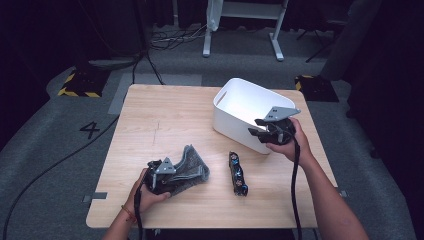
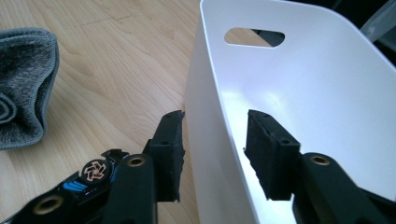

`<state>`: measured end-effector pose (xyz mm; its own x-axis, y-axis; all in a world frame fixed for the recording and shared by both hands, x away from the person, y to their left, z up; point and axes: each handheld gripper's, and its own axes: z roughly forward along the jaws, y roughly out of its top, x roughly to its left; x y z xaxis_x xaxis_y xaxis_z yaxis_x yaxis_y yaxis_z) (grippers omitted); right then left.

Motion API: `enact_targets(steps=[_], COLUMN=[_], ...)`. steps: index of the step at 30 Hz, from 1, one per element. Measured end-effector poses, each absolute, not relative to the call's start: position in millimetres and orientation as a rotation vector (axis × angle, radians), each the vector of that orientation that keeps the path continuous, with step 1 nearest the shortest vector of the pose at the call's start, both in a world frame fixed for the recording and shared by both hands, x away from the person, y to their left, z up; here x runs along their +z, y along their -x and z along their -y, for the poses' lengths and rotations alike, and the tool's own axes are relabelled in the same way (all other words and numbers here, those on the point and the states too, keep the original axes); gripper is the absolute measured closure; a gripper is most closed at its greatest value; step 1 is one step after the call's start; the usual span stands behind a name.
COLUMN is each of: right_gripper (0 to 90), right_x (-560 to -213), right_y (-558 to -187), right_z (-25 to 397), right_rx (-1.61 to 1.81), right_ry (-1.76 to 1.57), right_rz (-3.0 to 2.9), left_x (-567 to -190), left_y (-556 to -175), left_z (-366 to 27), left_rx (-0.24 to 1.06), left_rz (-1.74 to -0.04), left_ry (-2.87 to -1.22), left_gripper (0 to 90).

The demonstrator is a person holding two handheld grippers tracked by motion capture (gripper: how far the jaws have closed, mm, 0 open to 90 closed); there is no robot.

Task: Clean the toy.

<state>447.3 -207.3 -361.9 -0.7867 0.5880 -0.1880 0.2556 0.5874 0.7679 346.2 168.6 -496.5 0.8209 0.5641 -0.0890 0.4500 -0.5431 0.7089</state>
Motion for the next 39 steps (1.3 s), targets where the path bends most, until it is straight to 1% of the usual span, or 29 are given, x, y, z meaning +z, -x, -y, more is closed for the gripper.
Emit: enact_targets(steps=[2,8,10,13,15,22,31,39], right_gripper=[62.9,69.1,73.7,83.8,85.6,87.1,87.1,87.0], right_x=[-363,-372,-374,-376,-377,-377,-378,-379], right_y=[-456,-474,-477,-479,-479,-478,-464,-459], right_z=[206,203,202,198,196,197,194,191], right_rx=[1.037,0.937,0.944,0.946,0.944,0.973,1.038,1.063], right_ry=[-0.69,-0.717,-0.71,-0.672,-0.633,-0.56,-0.414,-0.309], right_rz=[-2.414,-2.475,-2.508,-2.546,-2.562,-2.593,-2.632,-2.656], left_x=[-497,-497,-497,-497,-497,-498,-498,-498], left_y=[-346,-346,-346,-346,-346,-346,-345,-344], left_z=[-169,-169,-169,-169,-169,-170,-169,-168], left_rx=[0.193,0.195,0.195,0.193,0.192,0.182,0.182,0.178], left_rz=[-0.737,-0.732,-0.731,-0.73,-0.73,-0.735,-0.732,-0.722], left_ry=[-2.235,-2.236,-2.235,-2.233,-2.233,-2.227,-2.233,-2.235], left_gripper=[68.0,68.0,68.0,68.0,68.0,67.8,67.7,67.7])
